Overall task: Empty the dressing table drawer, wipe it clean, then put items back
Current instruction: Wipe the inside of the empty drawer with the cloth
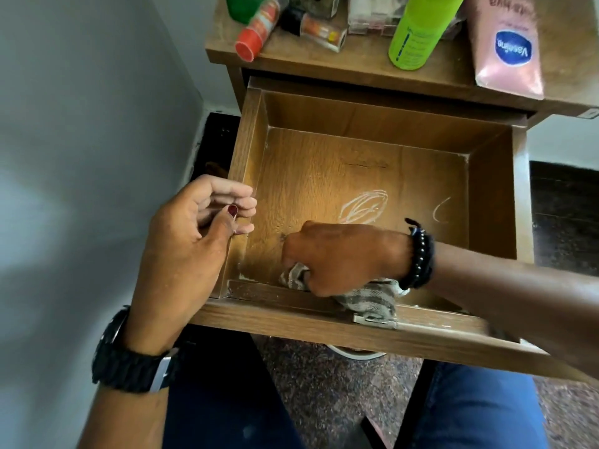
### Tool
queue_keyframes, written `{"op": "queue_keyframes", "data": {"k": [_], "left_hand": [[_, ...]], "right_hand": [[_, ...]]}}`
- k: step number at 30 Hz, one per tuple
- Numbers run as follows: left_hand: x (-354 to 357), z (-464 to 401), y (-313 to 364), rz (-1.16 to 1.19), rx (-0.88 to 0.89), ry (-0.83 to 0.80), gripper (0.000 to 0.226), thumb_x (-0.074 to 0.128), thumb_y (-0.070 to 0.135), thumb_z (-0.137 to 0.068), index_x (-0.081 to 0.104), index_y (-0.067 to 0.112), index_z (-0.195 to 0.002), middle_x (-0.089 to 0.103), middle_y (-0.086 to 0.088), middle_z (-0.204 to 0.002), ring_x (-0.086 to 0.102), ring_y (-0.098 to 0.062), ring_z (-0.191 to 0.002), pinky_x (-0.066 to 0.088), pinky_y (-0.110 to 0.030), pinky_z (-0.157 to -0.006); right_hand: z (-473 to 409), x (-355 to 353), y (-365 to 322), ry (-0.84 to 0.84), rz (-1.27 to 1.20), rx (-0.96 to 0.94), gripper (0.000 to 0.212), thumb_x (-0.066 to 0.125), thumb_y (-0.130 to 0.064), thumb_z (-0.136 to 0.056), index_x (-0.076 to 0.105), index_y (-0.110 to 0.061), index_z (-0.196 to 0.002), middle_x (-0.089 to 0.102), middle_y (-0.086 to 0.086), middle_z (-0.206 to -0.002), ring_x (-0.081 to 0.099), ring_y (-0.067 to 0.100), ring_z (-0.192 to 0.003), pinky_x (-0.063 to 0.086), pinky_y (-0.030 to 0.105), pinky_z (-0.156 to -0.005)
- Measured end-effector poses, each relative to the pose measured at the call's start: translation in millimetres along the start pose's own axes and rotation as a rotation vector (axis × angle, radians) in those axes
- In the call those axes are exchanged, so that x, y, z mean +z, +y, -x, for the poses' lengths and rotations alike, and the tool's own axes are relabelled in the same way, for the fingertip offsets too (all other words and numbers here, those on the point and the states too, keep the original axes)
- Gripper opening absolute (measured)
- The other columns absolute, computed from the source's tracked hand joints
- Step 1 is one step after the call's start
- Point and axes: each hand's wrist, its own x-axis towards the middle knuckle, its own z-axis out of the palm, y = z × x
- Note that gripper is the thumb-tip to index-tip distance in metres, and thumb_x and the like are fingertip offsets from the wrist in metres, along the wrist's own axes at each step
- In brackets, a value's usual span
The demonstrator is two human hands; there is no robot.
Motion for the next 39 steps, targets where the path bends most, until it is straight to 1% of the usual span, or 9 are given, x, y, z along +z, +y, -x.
{"op": "queue_keyframes", "data": {"k": [10, 14, 16, 19, 22, 25, 29, 33, 39], "left_hand": [[2, -1, -2, 0.027, -0.008, 0.013, 0.029, 0.044, -0.004, -0.093, 0.063, 0.016, -0.102, 0.069, -0.001, -0.096, 0.067, -0.012, -0.094, 0.055, -0.021, -0.077], [1, -4, -4, 0.020, -0.014, 0.014, 0.028, 0.043, -0.004, -0.094, 0.062, 0.015, -0.104, 0.068, -0.002, -0.097, 0.068, -0.012, -0.092, 0.055, -0.024, -0.079], [0, -4, -6, 0.039, -0.013, 0.021, 0.028, 0.043, -0.004, -0.094, 0.062, 0.013, -0.105, 0.068, -0.003, -0.097, 0.068, -0.013, -0.092, 0.055, -0.024, -0.079], [0, -4, -7, 0.035, -0.004, 0.030, 0.030, 0.041, -0.004, -0.094, 0.062, 0.015, -0.103, 0.067, -0.003, -0.097, 0.067, -0.013, -0.093, 0.055, -0.026, -0.080], [0, -4, -6, 0.032, 0.006, 0.045, 0.032, 0.040, -0.004, -0.094, 0.061, 0.019, -0.101, 0.067, -0.003, -0.096, 0.066, -0.012, -0.091, 0.055, -0.028, -0.079], [2, -2, -6, -0.030, 0.004, 0.061, 0.033, 0.039, -0.001, -0.095, 0.060, 0.023, -0.101, 0.067, 0.003, -0.096, 0.064, -0.006, -0.084, 0.052, -0.023, -0.074], [1, -1, -6, -0.101, 0.003, 0.091, 0.033, 0.040, 0.002, -0.095, 0.060, 0.026, -0.104, 0.067, 0.009, -0.096, 0.061, -0.003, -0.079, 0.048, -0.021, -0.074], [0, -1, -7, -0.136, 0.022, 0.102, 0.032, 0.039, 0.002, -0.094, 0.060, 0.024, -0.104, 0.066, 0.009, -0.096, 0.062, -0.004, -0.082, 0.049, -0.021, -0.076], [1, -1, -5, -0.149, 0.029, 0.088, 0.033, 0.041, 0.002, -0.093, 0.060, 0.028, -0.101, 0.066, 0.010, -0.094, 0.061, -0.003, -0.083, 0.051, -0.024, -0.077]], "right_hand": [[-3, 11, -14, 0.189, -0.220, -0.156, 0.046, 0.052, 0.002, -0.085, 0.057, -0.014, -0.128, 0.057, 0.002, -0.135, 0.055, 0.015, -0.121, 0.049, 0.032, -0.097], [-10, 8, -8, 0.168, -0.423, -0.194, 0.048, 0.047, 0.007, -0.084, 0.061, -0.016, -0.123, 0.060, 0.000, -0.131, 0.060, 0.008, -0.109, 0.052, 0.032, -0.093], [-11, 8, -2, 0.162, -0.529, -0.207, 0.044, 0.048, 0.006, -0.084, 0.063, -0.018, -0.119, 0.062, 0.005, -0.126, 0.064, 0.021, -0.095, 0.055, 0.045, -0.085], [-4, 5, 8, 0.106, -0.696, -0.229, 0.034, 0.056, -0.002, -0.087, 0.064, -0.018, -0.116, 0.065, 0.013, -0.117, 0.057, 0.050, -0.100, 0.047, 0.064, -0.085], [12, -19, 24, 0.057, -0.681, -0.134, 0.028, 0.053, -0.002, -0.091, 0.061, -0.018, -0.113, 0.070, 0.001, -0.097, 0.069, 0.014, -0.076, 0.058, 0.025, -0.066], [24, -44, 33, 0.295, -0.498, -0.061, 0.024, 0.055, -0.005, -0.091, 0.063, -0.024, -0.105, 0.068, -0.008, -0.087, 0.067, 0.003, -0.067, 0.051, 0.013, -0.054], [-3, -51, 39, 0.821, 0.061, 0.012, 0.027, 0.056, -0.007, -0.089, 0.064, -0.015, -0.113, 0.064, 0.001, -0.107, 0.062, 0.014, -0.094, 0.051, 0.028, -0.080], [-43, -39, 45, 0.753, 0.488, 0.094, 0.039, 0.047, -0.009, -0.094, 0.050, -0.014, -0.132, 0.045, 0.011, -0.134, 0.043, 0.027, -0.123, 0.047, 0.049, -0.094], [-49, -33, 55, 0.692, 0.646, 0.123, 0.047, 0.037, -0.040, -0.097, 0.043, -0.021, -0.139, 0.035, 0.009, -0.147, 0.029, 0.027, -0.137, 0.027, 0.051, -0.104]]}}
